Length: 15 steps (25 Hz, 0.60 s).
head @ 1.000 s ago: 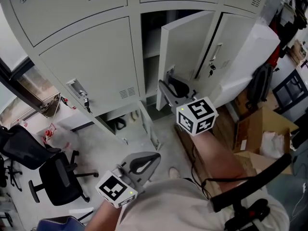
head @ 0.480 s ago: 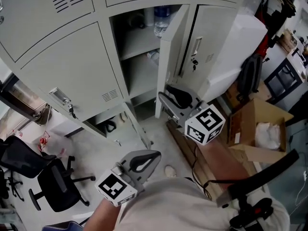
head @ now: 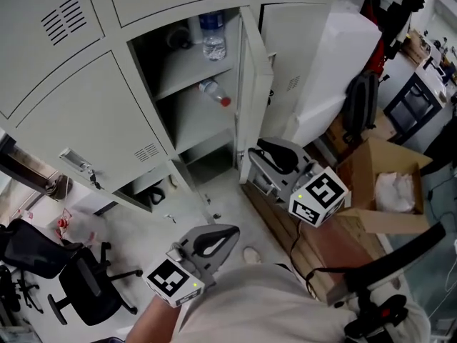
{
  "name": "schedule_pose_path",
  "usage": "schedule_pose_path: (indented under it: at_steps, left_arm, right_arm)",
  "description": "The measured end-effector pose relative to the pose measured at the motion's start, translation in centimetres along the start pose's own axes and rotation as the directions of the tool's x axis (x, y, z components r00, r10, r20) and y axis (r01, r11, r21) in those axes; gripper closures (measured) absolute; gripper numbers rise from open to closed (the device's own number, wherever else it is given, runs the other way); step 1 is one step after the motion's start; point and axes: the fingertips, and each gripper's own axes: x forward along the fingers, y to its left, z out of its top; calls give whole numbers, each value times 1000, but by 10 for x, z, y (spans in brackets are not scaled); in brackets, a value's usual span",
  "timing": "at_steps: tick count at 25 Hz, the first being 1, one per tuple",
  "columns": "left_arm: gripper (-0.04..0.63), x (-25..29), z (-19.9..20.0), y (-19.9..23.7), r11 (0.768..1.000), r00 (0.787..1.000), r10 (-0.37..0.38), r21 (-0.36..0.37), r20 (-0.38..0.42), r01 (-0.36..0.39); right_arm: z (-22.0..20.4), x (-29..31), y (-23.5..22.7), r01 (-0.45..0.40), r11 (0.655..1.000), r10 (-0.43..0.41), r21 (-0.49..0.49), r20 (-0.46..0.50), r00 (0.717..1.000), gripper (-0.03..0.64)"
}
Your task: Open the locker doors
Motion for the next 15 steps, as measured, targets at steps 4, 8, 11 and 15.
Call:
schedule_pose_path:
  at_steps: [4, 8, 11, 15]
  left_arm:
    - [584, 17, 3, -5, 1000, 1000, -25, -4, -1, 25]
    - [584, 33, 3, -7, 999, 999, -43, 9, -12, 43]
    - [584, 45, 4, -8, 999, 999, -51, 10, -12, 51]
    - [584, 61, 4, -10, 998, 998, -61, 12, -14, 61]
  right_arm:
    - [-1, -20, -13, 20, 1000, -20, -2, -5, 1000, 539]
    - [-2, -39, -31, 43, 999, -43, -11, -8, 999, 552]
    - [-4, -52, -46, 59, 998, -59, -11, -10, 998, 555]
    - [-7, -70, -69, 87, 996, -87, 9, -4, 996, 558]
